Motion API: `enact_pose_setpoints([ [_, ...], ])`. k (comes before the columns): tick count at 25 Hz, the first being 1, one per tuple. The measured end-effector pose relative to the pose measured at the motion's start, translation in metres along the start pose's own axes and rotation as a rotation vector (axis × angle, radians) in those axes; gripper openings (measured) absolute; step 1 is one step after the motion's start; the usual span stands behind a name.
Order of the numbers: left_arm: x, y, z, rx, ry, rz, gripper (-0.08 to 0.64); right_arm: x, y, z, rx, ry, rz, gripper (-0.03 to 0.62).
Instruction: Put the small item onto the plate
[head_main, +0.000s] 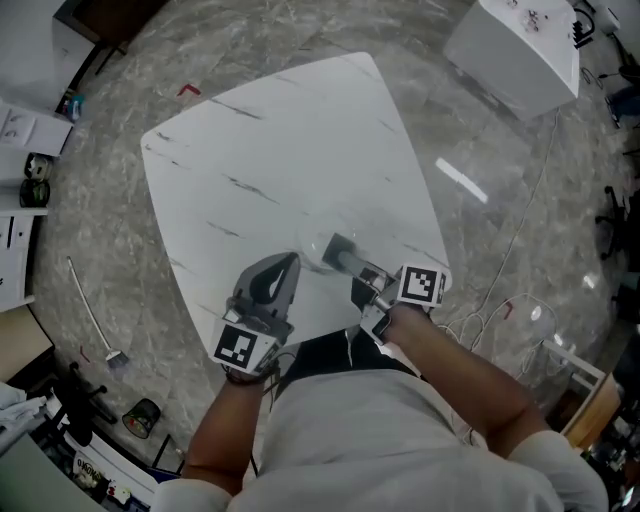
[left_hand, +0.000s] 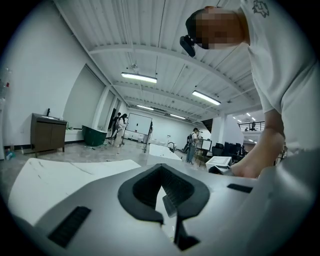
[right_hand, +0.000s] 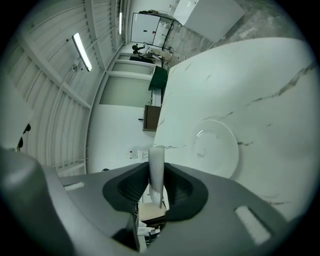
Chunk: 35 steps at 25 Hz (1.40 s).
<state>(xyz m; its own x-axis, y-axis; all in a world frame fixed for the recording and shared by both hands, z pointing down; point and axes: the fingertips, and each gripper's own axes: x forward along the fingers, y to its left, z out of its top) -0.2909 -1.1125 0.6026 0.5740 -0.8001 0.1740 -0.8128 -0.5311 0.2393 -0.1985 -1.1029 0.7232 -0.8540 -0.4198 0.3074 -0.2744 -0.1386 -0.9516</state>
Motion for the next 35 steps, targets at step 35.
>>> enact_pose_setpoints([
  [35, 0.010, 0.086, -0.079, -0.198, 0.025, 0.011, 0.005, 0.076, -0.101, 0.009, -0.181, 0.218, -0.466, 0.213],
])
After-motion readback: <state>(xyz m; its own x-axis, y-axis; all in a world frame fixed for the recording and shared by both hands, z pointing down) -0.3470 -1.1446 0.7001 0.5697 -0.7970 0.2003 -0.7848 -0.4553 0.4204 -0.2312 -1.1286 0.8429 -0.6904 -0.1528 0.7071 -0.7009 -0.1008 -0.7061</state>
